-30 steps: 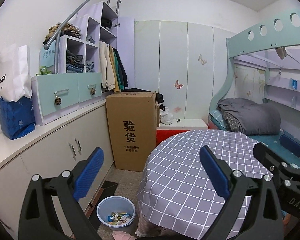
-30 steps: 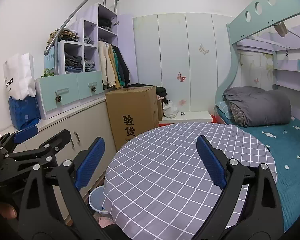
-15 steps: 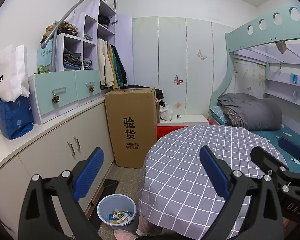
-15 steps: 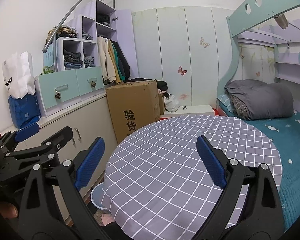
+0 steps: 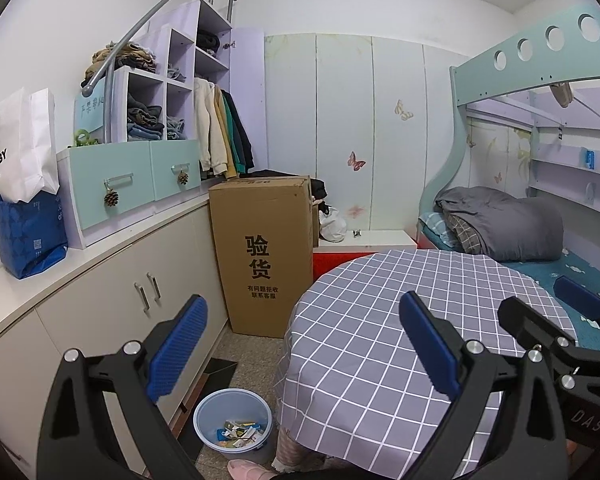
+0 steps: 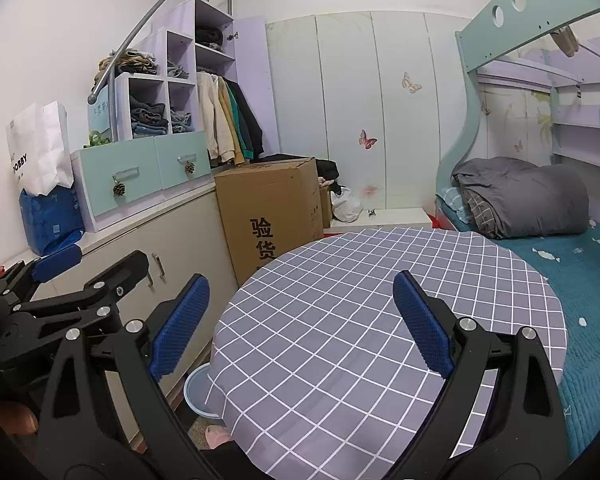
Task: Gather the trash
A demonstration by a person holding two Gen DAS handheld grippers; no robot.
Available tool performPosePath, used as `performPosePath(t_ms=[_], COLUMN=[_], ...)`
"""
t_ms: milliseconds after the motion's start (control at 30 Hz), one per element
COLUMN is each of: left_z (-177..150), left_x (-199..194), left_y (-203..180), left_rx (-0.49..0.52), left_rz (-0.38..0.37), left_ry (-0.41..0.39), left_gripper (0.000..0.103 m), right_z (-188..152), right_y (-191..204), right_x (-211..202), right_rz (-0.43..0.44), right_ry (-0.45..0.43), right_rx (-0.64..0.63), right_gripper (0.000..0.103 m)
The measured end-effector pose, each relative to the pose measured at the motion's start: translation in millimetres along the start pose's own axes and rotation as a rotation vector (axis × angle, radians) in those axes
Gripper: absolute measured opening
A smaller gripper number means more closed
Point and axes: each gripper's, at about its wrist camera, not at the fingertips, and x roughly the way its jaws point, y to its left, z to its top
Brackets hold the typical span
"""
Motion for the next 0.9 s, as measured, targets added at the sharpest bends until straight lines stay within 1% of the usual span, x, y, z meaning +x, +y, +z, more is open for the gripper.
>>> performPosePath(t_ms=[900], left_z=[-2.7], left_x=[-8.3], left_y=[-3.6], left_rx=[0.002], left_rz=[0.002], left_ry=[-0.018], left_gripper=[0.095], right_z=[-2.4], right_y=[5.6], right_x=[-5.2], right_rz=[0.015], right_ry=[0.003], right_rx=[0.005], right_gripper=[0.092])
